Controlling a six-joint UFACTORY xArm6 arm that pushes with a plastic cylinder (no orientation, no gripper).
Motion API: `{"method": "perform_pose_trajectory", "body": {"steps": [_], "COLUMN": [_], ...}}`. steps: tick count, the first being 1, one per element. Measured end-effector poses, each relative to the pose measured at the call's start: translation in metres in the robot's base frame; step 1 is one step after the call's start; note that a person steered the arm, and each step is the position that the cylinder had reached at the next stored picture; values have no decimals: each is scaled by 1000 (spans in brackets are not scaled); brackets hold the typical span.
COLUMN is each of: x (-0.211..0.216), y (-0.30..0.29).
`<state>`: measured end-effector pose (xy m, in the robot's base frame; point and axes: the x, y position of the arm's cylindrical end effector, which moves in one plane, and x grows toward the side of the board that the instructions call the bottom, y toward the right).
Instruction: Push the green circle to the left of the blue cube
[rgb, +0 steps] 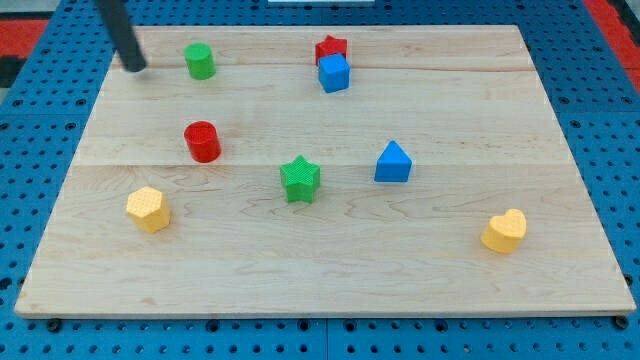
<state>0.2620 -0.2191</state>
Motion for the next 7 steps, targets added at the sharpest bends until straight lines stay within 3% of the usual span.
{"method": "perform_pose_trajectory", "body": {"steps": [2, 5, 7], "x": [15, 64, 36], "y": [131, 163, 205]}}
